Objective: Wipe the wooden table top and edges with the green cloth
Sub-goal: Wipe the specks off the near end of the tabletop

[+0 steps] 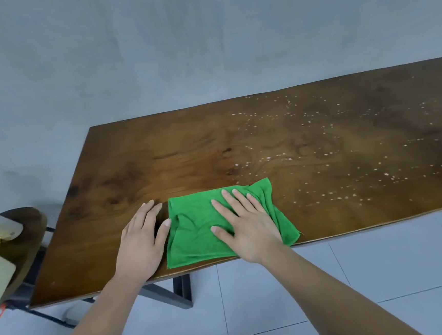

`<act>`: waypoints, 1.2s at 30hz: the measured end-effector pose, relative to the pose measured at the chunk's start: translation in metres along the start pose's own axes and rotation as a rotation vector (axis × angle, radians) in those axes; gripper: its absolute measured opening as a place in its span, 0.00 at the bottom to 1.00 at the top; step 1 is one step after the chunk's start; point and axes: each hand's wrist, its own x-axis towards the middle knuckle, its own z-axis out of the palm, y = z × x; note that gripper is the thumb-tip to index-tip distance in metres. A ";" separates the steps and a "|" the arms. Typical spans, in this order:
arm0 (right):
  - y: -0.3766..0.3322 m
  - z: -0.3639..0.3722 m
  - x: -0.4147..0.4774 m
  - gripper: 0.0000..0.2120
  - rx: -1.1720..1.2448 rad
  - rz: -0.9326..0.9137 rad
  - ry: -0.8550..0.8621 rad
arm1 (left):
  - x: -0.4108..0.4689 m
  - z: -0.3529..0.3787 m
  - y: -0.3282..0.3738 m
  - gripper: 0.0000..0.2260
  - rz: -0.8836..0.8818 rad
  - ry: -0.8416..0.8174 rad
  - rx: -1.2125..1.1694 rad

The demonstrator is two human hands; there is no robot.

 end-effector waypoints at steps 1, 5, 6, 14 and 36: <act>0.022 -0.005 -0.006 0.37 -0.003 0.007 0.002 | 0.000 0.006 0.016 0.27 -0.001 0.001 0.001; 0.114 -0.028 -0.029 0.37 -0.019 0.042 0.022 | 0.005 0.028 0.073 0.28 -0.034 0.011 0.003; 0.136 -0.034 -0.034 0.37 -0.022 0.054 0.027 | 0.007 0.033 0.086 0.27 -0.043 0.018 0.001; 0.293 -0.082 -0.077 0.38 -0.056 0.220 0.057 | 0.015 0.064 0.150 0.31 -0.090 0.025 0.016; 0.224 -0.072 0.011 0.41 -0.075 0.522 0.029 | 0.019 0.074 0.149 0.37 -0.108 0.014 0.109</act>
